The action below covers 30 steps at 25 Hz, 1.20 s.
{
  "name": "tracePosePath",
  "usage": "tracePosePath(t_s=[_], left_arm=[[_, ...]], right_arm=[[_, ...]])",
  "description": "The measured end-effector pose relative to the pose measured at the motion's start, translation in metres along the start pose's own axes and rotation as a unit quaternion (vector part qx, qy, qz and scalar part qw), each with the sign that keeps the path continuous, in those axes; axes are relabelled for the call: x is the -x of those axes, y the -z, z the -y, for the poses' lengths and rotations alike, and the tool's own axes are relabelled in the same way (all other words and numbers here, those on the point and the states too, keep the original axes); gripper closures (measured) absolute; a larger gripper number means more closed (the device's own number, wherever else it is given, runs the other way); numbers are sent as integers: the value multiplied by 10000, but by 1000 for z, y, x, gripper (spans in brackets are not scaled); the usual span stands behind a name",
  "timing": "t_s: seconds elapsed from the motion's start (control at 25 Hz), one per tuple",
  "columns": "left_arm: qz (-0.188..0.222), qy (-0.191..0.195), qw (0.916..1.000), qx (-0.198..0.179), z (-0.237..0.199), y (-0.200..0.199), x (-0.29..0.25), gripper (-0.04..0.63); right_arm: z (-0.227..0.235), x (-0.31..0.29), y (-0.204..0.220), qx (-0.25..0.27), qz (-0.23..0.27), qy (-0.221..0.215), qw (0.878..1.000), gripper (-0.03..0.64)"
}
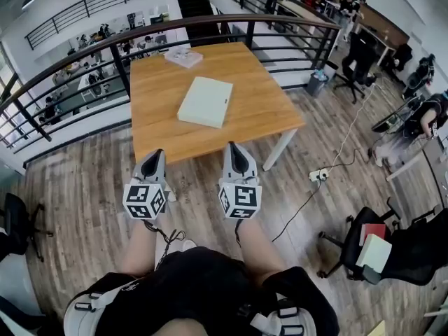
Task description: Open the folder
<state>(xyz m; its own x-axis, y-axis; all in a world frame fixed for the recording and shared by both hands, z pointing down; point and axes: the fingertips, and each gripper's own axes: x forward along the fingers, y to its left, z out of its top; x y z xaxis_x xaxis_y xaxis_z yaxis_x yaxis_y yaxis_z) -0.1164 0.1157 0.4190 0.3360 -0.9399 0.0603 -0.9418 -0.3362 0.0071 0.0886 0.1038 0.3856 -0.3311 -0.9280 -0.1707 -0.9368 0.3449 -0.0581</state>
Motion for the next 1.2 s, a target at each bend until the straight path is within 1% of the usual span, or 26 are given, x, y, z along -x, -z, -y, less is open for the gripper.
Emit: tracePosePath(t_s=[0.48, 0.72, 0.92, 1.04, 1.2], left_arm=[[24, 111, 9999, -10, -36, 2, -7, 597], [66, 311, 9995, -5, -61, 1, -16, 596], [145, 561, 9983, -23, -67, -2, -27, 597], [144, 648, 9978, -17, -71, 1, -33, 596], [76, 668, 9977, 83, -81, 6, -45, 595]], right_arm=[[-24, -23, 12, 31, -56, 128, 9999, 611], [-45, -42, 16, 73, -56, 248, 9997, 611], [-61, -50, 22, 147, -110, 320, 9993, 611], [-61, -56, 25, 198, -145, 365, 9990, 611], [-53, -69, 28, 146, -153, 443, 9988, 611]])
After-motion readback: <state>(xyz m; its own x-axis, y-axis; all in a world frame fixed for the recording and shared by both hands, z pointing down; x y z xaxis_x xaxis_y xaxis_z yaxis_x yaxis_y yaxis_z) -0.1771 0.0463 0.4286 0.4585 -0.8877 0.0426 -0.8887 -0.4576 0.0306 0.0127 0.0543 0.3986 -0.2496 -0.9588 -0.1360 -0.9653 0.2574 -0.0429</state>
